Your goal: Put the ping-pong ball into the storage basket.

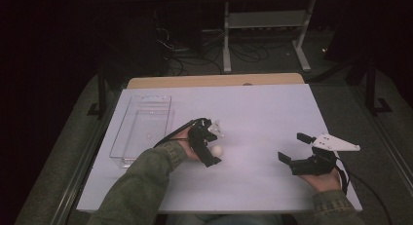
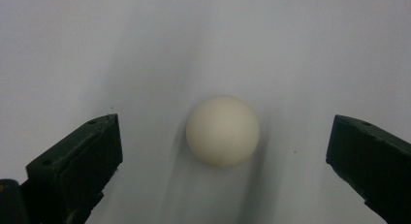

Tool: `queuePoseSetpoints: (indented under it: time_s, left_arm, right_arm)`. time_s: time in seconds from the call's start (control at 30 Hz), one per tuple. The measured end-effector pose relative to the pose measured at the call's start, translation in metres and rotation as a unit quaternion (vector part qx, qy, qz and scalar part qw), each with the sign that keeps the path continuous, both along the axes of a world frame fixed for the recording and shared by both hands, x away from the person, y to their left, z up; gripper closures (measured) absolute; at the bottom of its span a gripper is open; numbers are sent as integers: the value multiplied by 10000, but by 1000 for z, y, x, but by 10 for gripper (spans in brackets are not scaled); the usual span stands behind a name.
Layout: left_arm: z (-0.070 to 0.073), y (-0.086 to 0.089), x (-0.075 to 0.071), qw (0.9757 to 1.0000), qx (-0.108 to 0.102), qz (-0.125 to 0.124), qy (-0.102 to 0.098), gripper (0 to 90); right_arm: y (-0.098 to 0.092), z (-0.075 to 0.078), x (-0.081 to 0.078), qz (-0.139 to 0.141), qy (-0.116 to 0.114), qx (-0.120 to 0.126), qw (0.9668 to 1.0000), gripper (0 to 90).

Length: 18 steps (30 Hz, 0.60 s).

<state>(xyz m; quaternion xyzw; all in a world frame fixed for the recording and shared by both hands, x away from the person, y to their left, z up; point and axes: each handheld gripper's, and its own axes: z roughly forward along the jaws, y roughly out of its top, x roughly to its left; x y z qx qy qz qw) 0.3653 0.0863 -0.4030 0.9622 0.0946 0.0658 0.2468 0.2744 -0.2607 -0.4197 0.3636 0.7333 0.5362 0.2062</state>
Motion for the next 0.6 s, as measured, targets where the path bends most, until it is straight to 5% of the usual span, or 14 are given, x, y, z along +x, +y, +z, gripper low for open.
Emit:
queuePoseSetpoints:
  time_s: [0.6]
  left_arm:
    - [-3,-5,-1,9998,186,-52,-60,53]
  right_arm:
    - [0,0,0,21,21,-1,10000,0]
